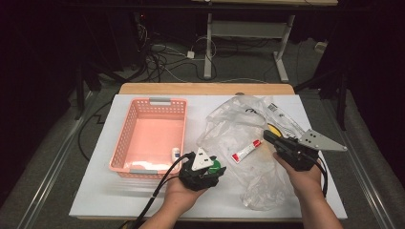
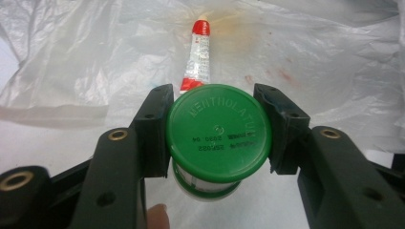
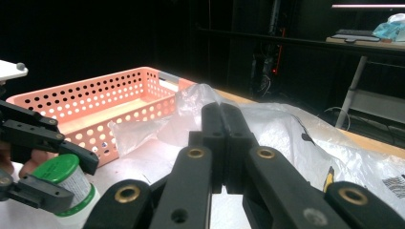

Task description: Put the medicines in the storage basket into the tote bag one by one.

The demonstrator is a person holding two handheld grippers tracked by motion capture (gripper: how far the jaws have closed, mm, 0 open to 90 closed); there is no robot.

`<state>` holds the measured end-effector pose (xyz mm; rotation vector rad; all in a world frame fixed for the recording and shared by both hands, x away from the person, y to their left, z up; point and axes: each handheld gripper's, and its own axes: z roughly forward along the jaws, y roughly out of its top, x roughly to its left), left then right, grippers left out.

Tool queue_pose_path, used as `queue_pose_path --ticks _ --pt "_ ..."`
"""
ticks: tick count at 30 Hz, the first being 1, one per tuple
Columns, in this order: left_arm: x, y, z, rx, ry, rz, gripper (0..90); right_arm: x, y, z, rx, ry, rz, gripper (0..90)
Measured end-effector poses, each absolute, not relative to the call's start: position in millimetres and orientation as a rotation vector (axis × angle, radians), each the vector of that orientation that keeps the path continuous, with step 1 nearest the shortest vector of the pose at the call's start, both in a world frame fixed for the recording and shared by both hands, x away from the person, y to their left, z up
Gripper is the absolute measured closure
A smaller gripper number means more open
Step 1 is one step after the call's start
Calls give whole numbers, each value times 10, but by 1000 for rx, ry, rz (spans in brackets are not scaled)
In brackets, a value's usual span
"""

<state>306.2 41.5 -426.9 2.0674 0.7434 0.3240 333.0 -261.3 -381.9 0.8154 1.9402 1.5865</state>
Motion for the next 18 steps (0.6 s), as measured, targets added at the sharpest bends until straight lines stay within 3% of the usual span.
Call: queue_pose_path --ticks 18 --pt "3346 66 -4181 2038 739 334 501 3332 -2621 -3809 820 1933 1595 900"
